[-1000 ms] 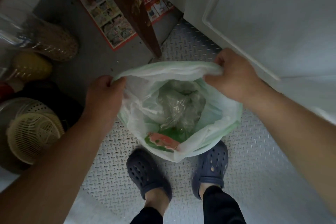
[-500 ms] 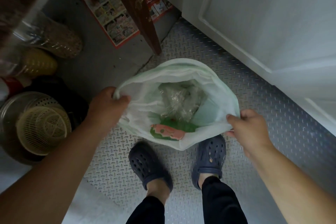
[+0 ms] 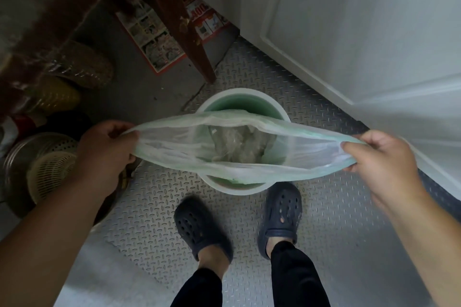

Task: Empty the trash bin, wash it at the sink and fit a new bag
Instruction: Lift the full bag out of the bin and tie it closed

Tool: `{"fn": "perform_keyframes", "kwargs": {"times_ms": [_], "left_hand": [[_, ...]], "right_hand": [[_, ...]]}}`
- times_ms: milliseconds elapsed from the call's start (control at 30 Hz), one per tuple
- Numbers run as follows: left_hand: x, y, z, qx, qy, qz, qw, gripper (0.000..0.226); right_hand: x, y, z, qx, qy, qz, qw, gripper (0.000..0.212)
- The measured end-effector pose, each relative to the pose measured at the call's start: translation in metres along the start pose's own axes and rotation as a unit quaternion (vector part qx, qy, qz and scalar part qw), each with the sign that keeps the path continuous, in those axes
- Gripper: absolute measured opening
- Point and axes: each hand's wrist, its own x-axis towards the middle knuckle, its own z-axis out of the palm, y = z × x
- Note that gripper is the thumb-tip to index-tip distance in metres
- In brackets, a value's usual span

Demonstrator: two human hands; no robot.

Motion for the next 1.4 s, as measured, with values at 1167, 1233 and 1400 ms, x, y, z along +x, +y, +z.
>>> {"fn": "perform_keyframes", "kwargs": {"times_ms": [1167,1233,1400], "left_hand": [[0.024,0.034,0.101,-0.47,-0.053,-0.194,0.859,0.045],[0.021,0.036,0.101,-0.505,-0.053,-0.203,0.837,0.044],[0.019,0.026,0.096,-0.55,-0.014,-0.258,0.794,0.032]], "right_hand": [[0.025,-0.018,0.144,0.252,-0.158,-0.07,0.952,0.036],[0.021,-0.023,0.147,0.346,-0.17,0.001,0.923,0.03],[0.023,-0.028,0.138,0.488,-0.186,0.102,0.846,0.012]]}}
